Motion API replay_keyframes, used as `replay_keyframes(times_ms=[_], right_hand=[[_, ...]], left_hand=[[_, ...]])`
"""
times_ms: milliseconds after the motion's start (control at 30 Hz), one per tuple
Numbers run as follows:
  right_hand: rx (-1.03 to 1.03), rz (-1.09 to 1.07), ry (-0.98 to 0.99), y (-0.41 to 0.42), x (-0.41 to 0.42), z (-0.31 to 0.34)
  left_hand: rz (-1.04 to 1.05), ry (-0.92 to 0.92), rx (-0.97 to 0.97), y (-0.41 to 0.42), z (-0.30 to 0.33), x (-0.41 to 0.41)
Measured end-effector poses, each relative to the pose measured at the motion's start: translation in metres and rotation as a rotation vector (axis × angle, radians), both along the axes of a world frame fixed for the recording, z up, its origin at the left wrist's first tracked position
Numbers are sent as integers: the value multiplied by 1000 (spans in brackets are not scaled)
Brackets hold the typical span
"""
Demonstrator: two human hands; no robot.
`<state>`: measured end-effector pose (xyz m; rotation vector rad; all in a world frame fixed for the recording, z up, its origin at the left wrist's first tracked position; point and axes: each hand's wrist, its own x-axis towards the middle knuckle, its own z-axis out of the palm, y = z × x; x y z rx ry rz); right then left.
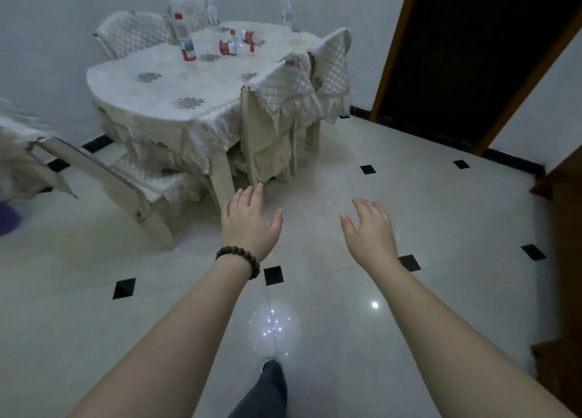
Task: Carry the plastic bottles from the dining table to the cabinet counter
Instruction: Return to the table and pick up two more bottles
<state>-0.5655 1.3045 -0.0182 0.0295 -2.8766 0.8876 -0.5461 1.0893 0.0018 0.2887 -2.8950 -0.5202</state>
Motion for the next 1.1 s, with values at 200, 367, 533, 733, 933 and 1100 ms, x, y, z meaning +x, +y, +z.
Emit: replay_keyframes(times_ms=[200, 367, 533, 733, 933, 1100], right_hand=[[36, 74, -13, -21, -98, -6], [82, 119, 4, -47, -208, -12], [81, 126, 3, -74, -330, -1], [62, 110, 5, -88, -438, 14], [61, 109, 11, -86, -526, 16], [86, 142, 4, -71, -614, 13]], left_hand=[[55, -4, -10, -19, -8, -84], [108, 12, -8, -48, -13, -184], [150, 9, -3, -81, -5, -295], [147, 14, -13, -104, 6, -402], [140, 9, -7, -104, 10, -489], [162, 25, 20, -93, 10, -567]])
